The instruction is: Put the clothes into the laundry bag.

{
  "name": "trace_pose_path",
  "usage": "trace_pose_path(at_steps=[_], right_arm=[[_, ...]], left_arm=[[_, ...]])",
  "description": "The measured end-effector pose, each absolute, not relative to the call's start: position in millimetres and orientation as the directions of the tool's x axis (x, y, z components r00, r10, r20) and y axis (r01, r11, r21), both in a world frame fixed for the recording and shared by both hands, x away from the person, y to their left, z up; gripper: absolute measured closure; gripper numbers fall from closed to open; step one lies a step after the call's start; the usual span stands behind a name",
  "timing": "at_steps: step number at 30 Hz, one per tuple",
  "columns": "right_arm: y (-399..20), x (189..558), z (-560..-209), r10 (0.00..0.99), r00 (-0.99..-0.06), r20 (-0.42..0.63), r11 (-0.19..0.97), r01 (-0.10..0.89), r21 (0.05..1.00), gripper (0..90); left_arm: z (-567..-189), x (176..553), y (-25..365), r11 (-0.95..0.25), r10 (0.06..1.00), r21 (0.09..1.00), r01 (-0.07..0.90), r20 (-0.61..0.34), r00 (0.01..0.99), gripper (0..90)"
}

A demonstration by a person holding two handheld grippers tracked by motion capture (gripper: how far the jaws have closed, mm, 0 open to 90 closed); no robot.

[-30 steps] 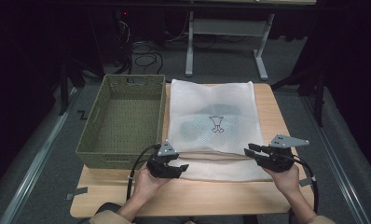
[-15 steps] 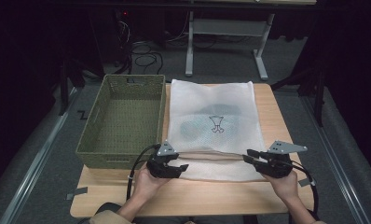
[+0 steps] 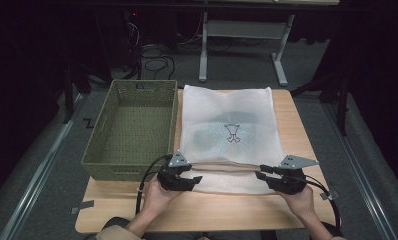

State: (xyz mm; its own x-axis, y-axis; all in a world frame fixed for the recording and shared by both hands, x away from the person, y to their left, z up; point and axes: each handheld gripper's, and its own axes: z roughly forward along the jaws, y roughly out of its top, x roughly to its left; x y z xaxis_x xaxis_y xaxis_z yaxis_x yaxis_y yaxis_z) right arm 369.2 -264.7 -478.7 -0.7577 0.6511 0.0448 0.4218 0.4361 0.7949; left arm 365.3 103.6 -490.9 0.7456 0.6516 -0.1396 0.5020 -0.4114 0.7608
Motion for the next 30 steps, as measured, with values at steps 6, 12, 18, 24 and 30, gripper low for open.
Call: trace_pose_path(at_steps=[6, 12, 18, 24, 30], right_arm=[[-259.9, 369.6, -484.0, 0.645, -0.763, 0.041, 0.45, 0.423, 0.787, 64.8], [-256.1, 370.3, -488.7, 0.64, -0.768, 0.034, 0.464, 0.422, 0.779, 63.7], [-253.8, 371.4, -492.3, 0.64, -0.767, 0.031, 0.474, 0.427, 0.77, 63.4], [-255.1, 376.8, -501.7, 0.651, -0.758, 0.041, 0.475, 0.449, 0.757, 62.9], [-255.9, 377.6, -506.4, 0.659, -0.751, 0.045, 0.471, 0.458, 0.754, 62.9]], left_arm=[[-491.2, 365.2, 103.3, -0.412, 0.653, 0.76, 0.503, -0.139, 0.745, 41.2], [-491.4, 365.4, 103.2, -0.414, 0.652, 0.76, 0.502, -0.137, 0.745, 41.2], [-491.5, 365.4, 103.0, -0.417, 0.652, 0.759, 0.5, -0.134, 0.746, 41.2], [-492.8, 365.1, 100.7, -0.433, 0.644, 0.752, 0.497, -0.128, 0.754, 41.1], [-493.4, 364.9, 99.8, -0.433, 0.645, 0.752, 0.497, -0.127, 0.754, 41.0]])
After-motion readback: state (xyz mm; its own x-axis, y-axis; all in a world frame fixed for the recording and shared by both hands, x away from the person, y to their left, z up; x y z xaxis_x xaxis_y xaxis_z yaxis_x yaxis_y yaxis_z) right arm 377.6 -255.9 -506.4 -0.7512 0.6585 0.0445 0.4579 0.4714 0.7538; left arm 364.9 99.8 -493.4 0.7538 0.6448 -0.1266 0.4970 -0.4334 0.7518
